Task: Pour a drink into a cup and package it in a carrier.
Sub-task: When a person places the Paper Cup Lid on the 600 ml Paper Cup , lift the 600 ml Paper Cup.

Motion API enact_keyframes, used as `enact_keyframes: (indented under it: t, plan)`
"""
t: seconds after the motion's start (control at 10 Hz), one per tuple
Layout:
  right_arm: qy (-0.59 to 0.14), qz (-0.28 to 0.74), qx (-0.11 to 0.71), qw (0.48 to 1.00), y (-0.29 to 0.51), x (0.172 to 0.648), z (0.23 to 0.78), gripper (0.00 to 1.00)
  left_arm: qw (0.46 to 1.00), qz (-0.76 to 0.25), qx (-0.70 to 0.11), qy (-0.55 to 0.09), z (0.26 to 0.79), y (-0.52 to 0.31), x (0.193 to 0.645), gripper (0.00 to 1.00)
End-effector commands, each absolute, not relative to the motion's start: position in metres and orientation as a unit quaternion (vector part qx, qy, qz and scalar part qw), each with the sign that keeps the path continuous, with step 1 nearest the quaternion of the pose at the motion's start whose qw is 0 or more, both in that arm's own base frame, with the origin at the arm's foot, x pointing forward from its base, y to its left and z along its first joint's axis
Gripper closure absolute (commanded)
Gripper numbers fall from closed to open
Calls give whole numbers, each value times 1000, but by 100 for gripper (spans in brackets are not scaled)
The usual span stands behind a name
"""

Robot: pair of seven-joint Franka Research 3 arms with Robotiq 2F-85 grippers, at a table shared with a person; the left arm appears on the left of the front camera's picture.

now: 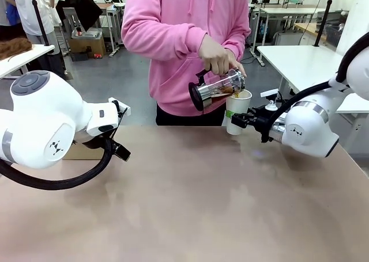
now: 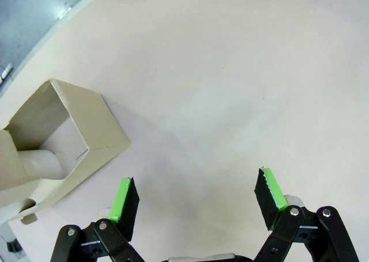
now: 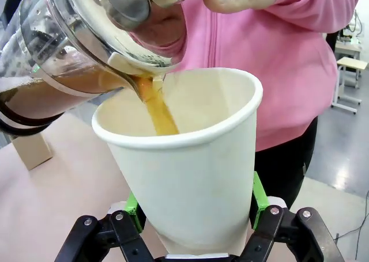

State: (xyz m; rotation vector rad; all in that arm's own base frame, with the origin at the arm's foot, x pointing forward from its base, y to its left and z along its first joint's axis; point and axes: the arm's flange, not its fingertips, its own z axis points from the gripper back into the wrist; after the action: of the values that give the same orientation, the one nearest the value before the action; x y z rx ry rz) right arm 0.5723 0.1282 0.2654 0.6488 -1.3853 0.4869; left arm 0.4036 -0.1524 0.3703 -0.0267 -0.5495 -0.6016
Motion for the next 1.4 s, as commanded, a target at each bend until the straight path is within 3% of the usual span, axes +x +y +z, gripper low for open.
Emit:
enact_keyframes:
  t: [0.0, 1.3]
  plan:
    - [-621, 218, 291, 694, 130, 570, 270, 20, 918, -292, -14, -267, 371, -152, 403, 0]
    - [-621, 218, 291, 694, 130, 570, 270, 20, 918, -292, -14, -267, 371, -152, 403, 0]
